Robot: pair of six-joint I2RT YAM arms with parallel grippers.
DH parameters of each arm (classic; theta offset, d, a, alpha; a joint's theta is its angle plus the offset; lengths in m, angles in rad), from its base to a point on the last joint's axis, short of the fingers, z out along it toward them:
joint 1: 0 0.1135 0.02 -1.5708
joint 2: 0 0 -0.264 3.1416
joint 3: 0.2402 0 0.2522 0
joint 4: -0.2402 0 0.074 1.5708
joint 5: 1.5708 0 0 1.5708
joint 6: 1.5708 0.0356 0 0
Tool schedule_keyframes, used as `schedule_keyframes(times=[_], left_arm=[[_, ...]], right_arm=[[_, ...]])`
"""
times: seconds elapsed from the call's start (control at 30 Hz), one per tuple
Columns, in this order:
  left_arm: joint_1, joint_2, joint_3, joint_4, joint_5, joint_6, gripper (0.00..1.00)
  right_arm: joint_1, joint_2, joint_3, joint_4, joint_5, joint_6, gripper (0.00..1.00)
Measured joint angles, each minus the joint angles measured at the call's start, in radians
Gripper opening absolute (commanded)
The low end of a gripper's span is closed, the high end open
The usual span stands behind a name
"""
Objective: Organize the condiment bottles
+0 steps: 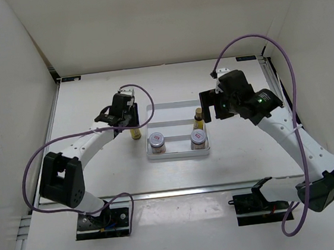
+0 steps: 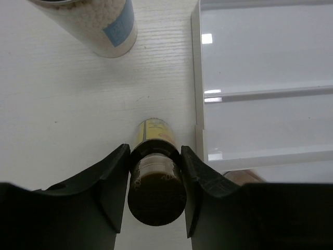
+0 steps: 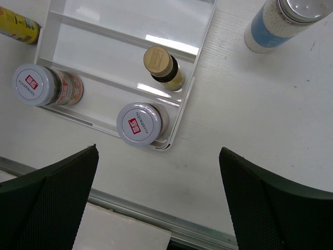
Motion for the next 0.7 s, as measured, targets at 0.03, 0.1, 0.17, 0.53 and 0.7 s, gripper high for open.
schedule_keyframes(times=[0.03, 0.1, 0.17, 0.53, 0.7], left_arm=[[0.000, 0.000, 0.006, -0.013, -0.002, 0.000, 0.29], [0.000, -0.001, 0.025, -0.039, -0.003, 0.000, 0.28], [0.000, -0.008, 0.052, -0.066, -0.004, 0.000, 0.28], [-0.021, -0.071, 0.286, -0.084, 0.117, 0.005, 0.26], [-0.064, -0.004, 0.294, -0.085, 0.191, 0.019, 0.23]], right_arm=[[0.000, 0.000, 0.000, 0.000, 0.000, 0.000, 1.00], [0.000, -0.002, 0.000, 0.000, 0.000, 0.000, 1.00], [0.000, -0.006, -0.003, 0.000, 0.000, 0.001, 1.00], [0.000, -0.015, -0.031, -0.005, -0.004, 0.021, 1.00], [0.000, -0.019, -0.048, -0.008, -0.005, 0.023, 1.00]])
